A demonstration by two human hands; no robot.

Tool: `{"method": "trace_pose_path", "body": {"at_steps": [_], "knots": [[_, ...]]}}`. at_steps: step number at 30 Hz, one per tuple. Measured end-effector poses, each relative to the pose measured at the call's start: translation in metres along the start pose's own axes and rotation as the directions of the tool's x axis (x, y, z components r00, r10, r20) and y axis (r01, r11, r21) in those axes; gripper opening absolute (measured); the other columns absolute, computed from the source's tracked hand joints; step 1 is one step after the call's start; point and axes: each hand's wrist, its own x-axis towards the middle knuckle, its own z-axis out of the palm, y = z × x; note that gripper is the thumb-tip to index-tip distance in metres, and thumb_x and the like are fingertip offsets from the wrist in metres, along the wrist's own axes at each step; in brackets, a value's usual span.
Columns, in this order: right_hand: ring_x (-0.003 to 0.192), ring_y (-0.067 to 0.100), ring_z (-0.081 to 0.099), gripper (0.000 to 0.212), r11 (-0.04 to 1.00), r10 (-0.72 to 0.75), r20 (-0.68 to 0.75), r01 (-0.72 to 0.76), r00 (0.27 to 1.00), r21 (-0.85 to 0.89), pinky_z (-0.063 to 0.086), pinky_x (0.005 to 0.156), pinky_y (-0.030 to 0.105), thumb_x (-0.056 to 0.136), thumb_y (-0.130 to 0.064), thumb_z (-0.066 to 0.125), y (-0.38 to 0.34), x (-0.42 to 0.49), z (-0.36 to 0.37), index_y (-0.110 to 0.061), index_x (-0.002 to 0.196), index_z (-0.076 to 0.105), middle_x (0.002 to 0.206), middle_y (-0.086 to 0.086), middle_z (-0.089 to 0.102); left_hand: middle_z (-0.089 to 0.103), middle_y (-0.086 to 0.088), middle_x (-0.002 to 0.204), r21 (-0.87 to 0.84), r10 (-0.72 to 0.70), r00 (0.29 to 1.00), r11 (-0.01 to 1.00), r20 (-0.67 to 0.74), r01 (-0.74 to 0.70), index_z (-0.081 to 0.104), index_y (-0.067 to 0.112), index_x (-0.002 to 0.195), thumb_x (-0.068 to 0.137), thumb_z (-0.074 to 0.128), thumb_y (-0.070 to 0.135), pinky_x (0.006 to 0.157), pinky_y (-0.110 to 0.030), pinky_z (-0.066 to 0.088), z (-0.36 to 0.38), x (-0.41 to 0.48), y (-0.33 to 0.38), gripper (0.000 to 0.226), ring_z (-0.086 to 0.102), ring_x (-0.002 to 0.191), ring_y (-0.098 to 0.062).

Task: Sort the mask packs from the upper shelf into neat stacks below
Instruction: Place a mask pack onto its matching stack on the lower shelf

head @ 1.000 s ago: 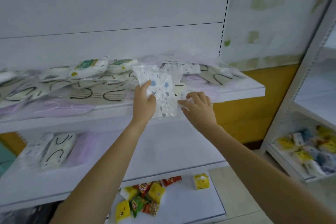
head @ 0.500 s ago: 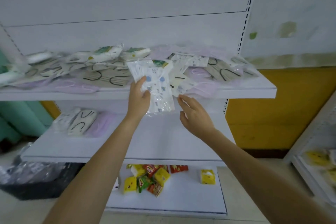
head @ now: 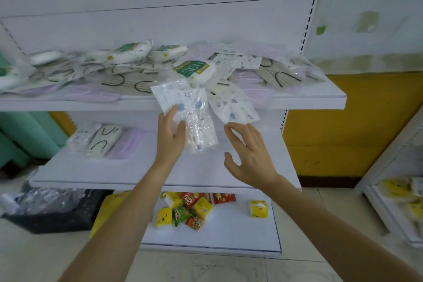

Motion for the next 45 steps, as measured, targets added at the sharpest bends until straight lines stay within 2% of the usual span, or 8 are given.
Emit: {"method": "trace_pose_path", "body": {"at_steps": [6, 18, 25, 28, 30, 36, 40, 45], "knots": [[0.126, 0.026, 0.044, 0.045, 0.979, -0.170, 0.088, 0.158, 0.982, 0.127, 0.029, 0.111, 0.044, 0.083, -0.022, 0.054, -0.041, -0.028, 0.021, -0.005, 0.124, 0.051, 0.128, 0.004, 0.046, 0.040, 0.012, 0.131, -0.114, -0.122, 0.973, 0.983, 0.197, 0.147, 0.045, 0.025, 0.133, 0.096, 0.050, 0.025, 0.096, -0.005, 0.032, 0.000, -0.015, 0.011, 0.037, 0.041, 0.111, 0.014], [0.126, 0.024, 0.049, 0.029, 0.916, -0.365, 0.035, 0.353, 0.930, 0.191, 0.027, 0.111, 0.049, 0.091, -0.022, 0.050, -0.029, 0.008, -0.012, -0.010, 0.106, 0.070, 0.115, 0.006, 0.065, 0.040, 0.010, 0.136, -0.022, 0.190, 0.943, 0.981, 0.273, -0.191, 0.038, 0.021, 0.137, 0.084, 0.068, 0.012, 0.096, 0.004, 0.023, -0.001, -0.001, 0.055, 0.061, 0.036, 0.121, 0.008], [0.099, 0.025, 0.060, 0.022, 0.983, 0.092, -0.022, -0.087, 0.996, 0.162, 0.038, 0.090, 0.029, 0.087, -0.015, 0.053, 0.067, 0.108, -0.016, -0.004, 0.096, 0.071, 0.101, 0.012, 0.068, 0.038, 0.000, 0.140, 0.034, 0.216, 0.974, 0.975, 0.067, -0.218, 0.039, 0.009, 0.139, 0.089, 0.059, 0.002, 0.096, 0.006, 0.018, 0.022, 0.083, 0.057, 0.054, 0.031, 0.127, 0.000], [0.122, 0.028, 0.047, 0.039, 0.924, 0.381, 0.319, -0.371, 0.867, -0.095, 0.033, 0.101, 0.033, 0.090, -0.016, 0.052, 0.116, 0.153, -0.005, -0.010, 0.128, 0.054, 0.131, 0.009, 0.054, 0.040, -0.004, 0.139, 0.058, 0.133, 0.989, 0.989, 0.066, -0.137, 0.044, 0.013, 0.137, 0.091, 0.057, 0.006, 0.094, 0.000, 0.022, 0.035, 0.126, 0.057, 0.048, 0.035, 0.129, -0.010], [0.131, 0.029, 0.036, 0.053, 0.878, 0.478, 0.464, -0.387, 0.746, -0.283, 0.028, 0.107, 0.037, 0.090, -0.022, 0.053, 0.143, 0.171, 0.008, -0.016, 0.140, 0.039, 0.144, 0.008, 0.040, 0.037, -0.006, 0.141, 0.069, 0.097, 0.991, 0.992, 0.090, -0.104, 0.042, 0.015, 0.139, 0.092, 0.055, 0.008, 0.097, -0.008, 0.022, 0.045, 0.150, 0.057, 0.049, 0.034, 0.131, -0.014], [0.117, 0.031, 0.047, 0.030, 0.856, 0.489, 0.510, -0.279, 0.707, -0.435, 0.038, 0.097, 0.038, 0.090, -0.024, 0.048, 0.183, 0.195, 0.043, -0.019, 0.118, 0.058, 0.129, 0.007, 0.051, 0.031, -0.009, 0.146, 0.176, 0.010, 0.983, 0.983, 0.185, -0.044, 0.035, 0.014, 0.143, 0.094, 0.052, 0.012, 0.091, -0.011, 0.020, 0.068, 0.201, 0.042, 0.052, 0.032, 0.135, -0.019], [0.114, 0.022, 0.055, 0.028, 0.804, 0.575, 0.401, -0.582, 0.713, -0.119, 0.042, 0.093, 0.029, 0.091, -0.019, 0.050, 0.192, 0.216, 0.032, -0.018, 0.114, 0.066, 0.123, 0.002, 0.061, 0.028, -0.011, 0.146, 0.223, 0.009, 0.980, 0.973, 0.200, -0.055, 0.032, 0.011, 0.144, 0.095, 0.049, 0.010, 0.087, -0.007, 0.020, 0.072, 0.223, 0.038, 0.052, 0.030, 0.135, -0.021], [0.100, 0.017, 0.059, 0.027, 0.794, 0.506, 0.550, -0.609, 0.664, 0.005, 0.038, 0.079, 0.021, 0.092, -0.022, 0.053, 0.191, 0.215, 0.013, -0.008, 0.109, 0.068, 0.112, 0.001, 0.066, 0.031, -0.011, 0.147, 0.231, -0.080, 0.976, 0.973, 0.200, 0.032, 0.032, 0.009, 0.144, 0.094, 0.053, 0.011, 0.107, -0.025, 0.025, 0.068, 0.244, 0.030, 0.054, 0.032, 0.135, -0.022]]}}
